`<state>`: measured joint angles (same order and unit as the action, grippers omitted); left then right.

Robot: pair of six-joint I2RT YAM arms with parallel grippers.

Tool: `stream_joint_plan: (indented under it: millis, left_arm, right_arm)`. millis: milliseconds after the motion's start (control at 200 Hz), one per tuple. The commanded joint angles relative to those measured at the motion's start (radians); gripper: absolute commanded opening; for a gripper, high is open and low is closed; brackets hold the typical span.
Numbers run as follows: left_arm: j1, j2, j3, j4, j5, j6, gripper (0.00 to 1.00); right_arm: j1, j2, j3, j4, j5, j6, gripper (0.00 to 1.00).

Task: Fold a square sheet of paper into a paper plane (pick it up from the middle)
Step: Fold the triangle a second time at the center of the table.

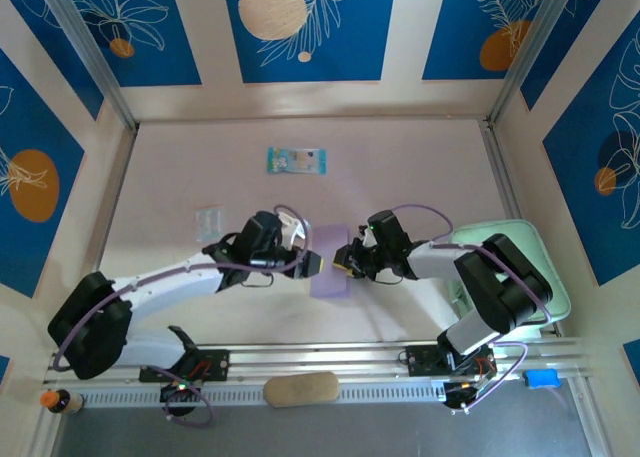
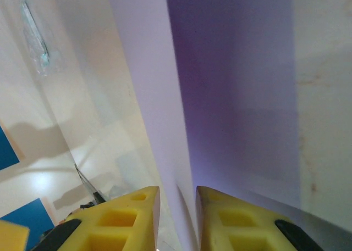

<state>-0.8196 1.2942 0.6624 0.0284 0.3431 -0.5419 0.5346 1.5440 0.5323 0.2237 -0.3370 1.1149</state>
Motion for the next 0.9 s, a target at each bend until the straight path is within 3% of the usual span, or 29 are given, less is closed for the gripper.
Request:
stream_joint_plan:
  millis: [0, 205, 355, 560, 895]
  left_arm:
    - [-0.092, -0.012, -0.028, 0.080, -0.146, 0.127, 0.46]
    - [-0.329, 0.106, 0.067, -0.021, -0.467, 0.319, 0.55]
    - [-0.433, 0.199, 0.147, -0.081, -0.620, 0.389, 0.60]
    - [-0.485, 0.278, 0.206, -0.132, -0.723, 0.453, 0.65]
    - [-0.490, 0.389, 0.298, -0.208, -0.822, 0.479, 0.66]
  right_arm:
    - [-0.033, 0.001, 0.000, -0.044, -0.081, -0.070, 0.22]
    - [-0.048, 0.000, 0.012, -0.058, -0.113, -0.084, 0.14]
    - [-0.051, -0.001, 0.015, -0.058, -0.119, -0.075, 0.10]
    - [-0.058, -0.007, 0.021, -0.079, -0.118, -0.075, 0.11]
    - [-0.059, -0.005, 0.028, -0.093, -0.117, -0.072, 0.11]
